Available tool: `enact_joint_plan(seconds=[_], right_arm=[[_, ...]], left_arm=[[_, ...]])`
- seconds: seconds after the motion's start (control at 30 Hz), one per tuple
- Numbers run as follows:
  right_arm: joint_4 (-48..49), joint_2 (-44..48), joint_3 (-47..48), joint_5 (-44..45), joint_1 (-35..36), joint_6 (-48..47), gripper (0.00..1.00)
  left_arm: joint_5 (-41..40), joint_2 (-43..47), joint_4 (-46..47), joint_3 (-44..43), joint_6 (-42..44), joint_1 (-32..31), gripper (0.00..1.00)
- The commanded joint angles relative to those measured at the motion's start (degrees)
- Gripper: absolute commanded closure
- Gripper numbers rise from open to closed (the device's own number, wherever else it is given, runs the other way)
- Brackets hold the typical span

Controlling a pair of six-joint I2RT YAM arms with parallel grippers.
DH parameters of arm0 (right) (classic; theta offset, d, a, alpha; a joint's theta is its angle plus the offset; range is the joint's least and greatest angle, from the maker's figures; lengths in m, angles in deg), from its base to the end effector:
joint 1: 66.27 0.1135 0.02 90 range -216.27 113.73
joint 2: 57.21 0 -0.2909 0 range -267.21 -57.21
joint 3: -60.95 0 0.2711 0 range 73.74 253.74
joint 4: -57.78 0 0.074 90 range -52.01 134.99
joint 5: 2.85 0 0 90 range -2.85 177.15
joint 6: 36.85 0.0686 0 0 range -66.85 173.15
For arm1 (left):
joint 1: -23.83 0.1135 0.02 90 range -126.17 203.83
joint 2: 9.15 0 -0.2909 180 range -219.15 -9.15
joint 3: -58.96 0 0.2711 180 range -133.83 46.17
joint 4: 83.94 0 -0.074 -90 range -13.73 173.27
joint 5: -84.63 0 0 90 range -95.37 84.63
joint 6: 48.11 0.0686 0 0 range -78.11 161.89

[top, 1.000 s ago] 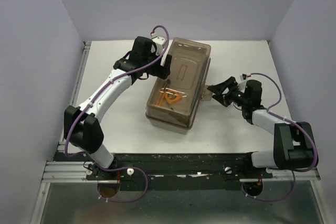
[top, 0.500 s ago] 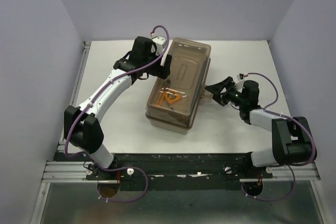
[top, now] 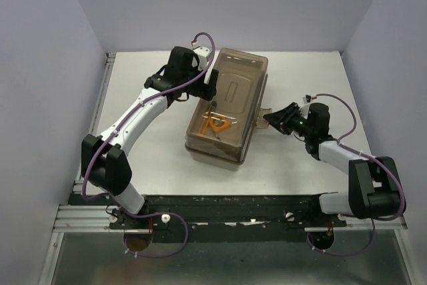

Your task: Pack the tool kit

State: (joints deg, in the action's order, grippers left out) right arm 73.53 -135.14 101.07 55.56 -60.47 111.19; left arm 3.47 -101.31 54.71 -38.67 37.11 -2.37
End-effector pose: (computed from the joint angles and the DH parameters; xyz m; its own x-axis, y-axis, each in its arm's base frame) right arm 0.2909 0.0657 0.1820 -0.6806 0.6573 -0.3237 0.0158 0.4548 0.8904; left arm 0.3683 -0.1930 0.3469 -0.5697 0.1886 -0.7999 0.5023 0.8503 -0.1573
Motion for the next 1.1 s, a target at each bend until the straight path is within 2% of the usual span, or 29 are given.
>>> enact_joint_plan(seconds=[0.0,0.27,0.37,0.7,0.97,1.07], right_arm=[[-8.7,2.5,2.6,4.7,1.1,-4.1,0.63],[-15.2,2.3,6.9,6.6,2.6,-6.7,0.8],[-19.8,3.7,8.7,9.0,3.3,-8.3,0.84],[-32.1,8.0,14.9,16.9,6.0,-12.2,0.86],[-27.2,6.7,16.1,15.4,8.3,-10.4,0.85],[-24.4,6.0,16.0,14.5,9.2,-8.7,0.79]], left_arm=[[-0.9,-1.6,-5.3,1.9,1.6,0.4,0.04],[-0.7,-1.7,-5.3,1.9,1.5,0.4,0.04],[-0.3,-1.8,-5.2,1.8,1.5,0.4,0.04],[0.8,-2.0,-4.9,1.8,1.0,0.4,0.04],[2.2,-2.2,-4.7,1.8,0.6,0.4,0.05],[2.3,-2.3,-4.6,1.8,0.6,0.4,0.05]])
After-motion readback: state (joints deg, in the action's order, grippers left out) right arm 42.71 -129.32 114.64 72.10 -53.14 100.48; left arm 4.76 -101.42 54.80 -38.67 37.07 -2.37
